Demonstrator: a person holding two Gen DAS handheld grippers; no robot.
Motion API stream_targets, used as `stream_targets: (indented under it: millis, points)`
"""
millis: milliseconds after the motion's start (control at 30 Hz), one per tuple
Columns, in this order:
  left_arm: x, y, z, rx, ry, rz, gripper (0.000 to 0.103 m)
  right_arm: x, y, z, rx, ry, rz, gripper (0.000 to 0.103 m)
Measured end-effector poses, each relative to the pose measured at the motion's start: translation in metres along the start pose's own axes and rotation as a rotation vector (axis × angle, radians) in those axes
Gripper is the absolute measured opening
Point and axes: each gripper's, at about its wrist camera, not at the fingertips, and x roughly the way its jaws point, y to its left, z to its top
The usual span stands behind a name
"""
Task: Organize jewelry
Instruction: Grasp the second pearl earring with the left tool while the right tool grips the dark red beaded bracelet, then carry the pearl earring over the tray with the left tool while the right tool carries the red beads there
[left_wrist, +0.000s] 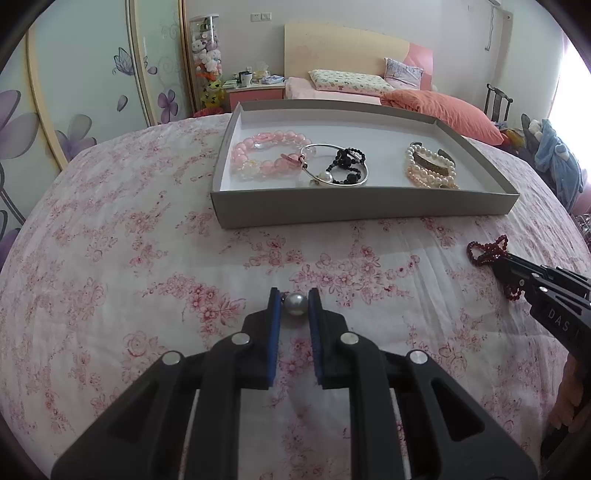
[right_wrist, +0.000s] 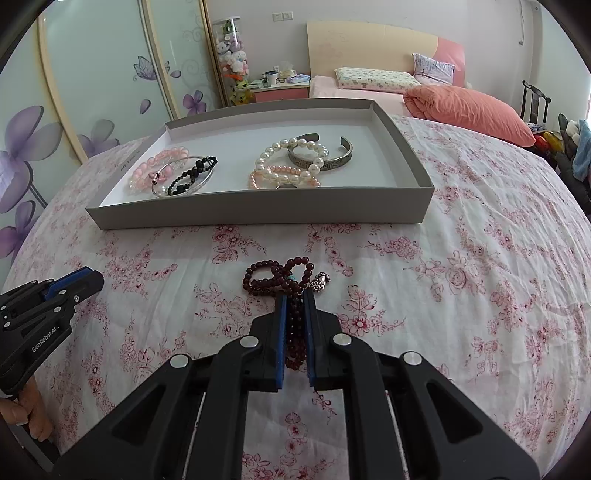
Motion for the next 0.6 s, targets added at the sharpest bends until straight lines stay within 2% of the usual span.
stream_targets:
  millis: [600]
  points:
    - [0.0002,-0.0024,-0.0016,0.008,0.001,0.01,0.016,0.0011,0.0017,0.0,-0.001,0.0,-0.002,0.01]
